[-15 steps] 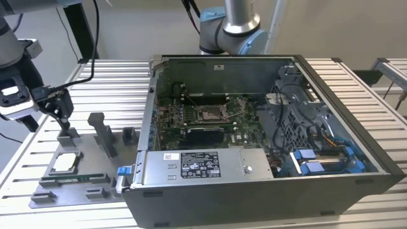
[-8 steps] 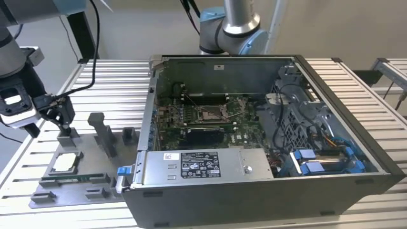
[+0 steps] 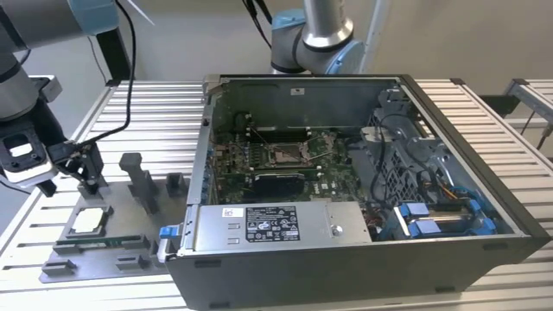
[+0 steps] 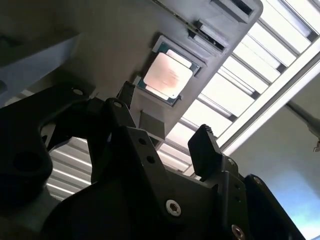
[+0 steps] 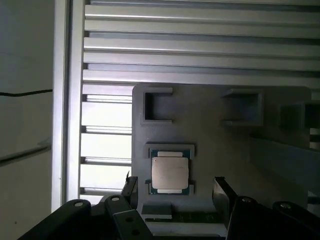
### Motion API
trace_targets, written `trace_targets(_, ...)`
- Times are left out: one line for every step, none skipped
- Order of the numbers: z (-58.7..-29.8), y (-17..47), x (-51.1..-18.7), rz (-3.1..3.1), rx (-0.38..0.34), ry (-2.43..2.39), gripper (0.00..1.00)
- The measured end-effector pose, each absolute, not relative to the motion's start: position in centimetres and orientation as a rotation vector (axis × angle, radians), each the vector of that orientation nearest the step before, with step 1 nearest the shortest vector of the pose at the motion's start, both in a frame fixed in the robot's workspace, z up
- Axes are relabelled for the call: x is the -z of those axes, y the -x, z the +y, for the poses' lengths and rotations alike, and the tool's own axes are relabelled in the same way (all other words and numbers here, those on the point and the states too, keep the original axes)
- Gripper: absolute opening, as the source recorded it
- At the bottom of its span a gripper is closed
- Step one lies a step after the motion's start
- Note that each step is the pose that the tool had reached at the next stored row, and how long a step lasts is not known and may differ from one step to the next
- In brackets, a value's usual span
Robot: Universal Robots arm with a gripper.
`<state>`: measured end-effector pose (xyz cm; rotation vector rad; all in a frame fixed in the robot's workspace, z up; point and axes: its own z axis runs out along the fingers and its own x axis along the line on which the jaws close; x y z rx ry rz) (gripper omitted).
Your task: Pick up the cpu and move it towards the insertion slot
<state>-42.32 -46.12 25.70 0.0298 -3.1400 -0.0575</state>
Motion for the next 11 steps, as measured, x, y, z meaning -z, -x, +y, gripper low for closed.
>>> trace_targets(-46.1, 42.3, -25.5, -3.14, 0.058, -0.03, 1.0)
trace_targets(-46.2, 42.3, -25.3, -3.14, 0.057, -0.03, 1.0)
trace_targets(-46.2, 42.3, -25.1, -3.14, 0.057, -0.03, 1.0)
trace_targets(-46.2, 42.3, -25.0, -3.14, 0.057, -0.03, 1.0)
trace_targets(-46.2, 42.3, -24.8, -3.14, 0.058, -0.03, 1.0)
trace_targets(-46.2, 42.3, -24.6, -3.14, 0.058, -0.03, 1.0)
trace_targets(-46.3, 42.3, -24.4, -3.14, 0.058, -0.03, 1.0)
trace_targets(-46.3, 42.3, -24.2, -3.14, 0.058, -0.03, 1.0)
trace_targets(-46.3, 42.4, -24.1, -3.14, 0.057, -0.03, 1.0)
trace_targets(-46.4, 42.4, -23.9, -3.14, 0.057, -0.03, 1.0)
trace_targets(-46.4, 42.4, -23.7, -3.14, 0.057, -0.03, 1.0)
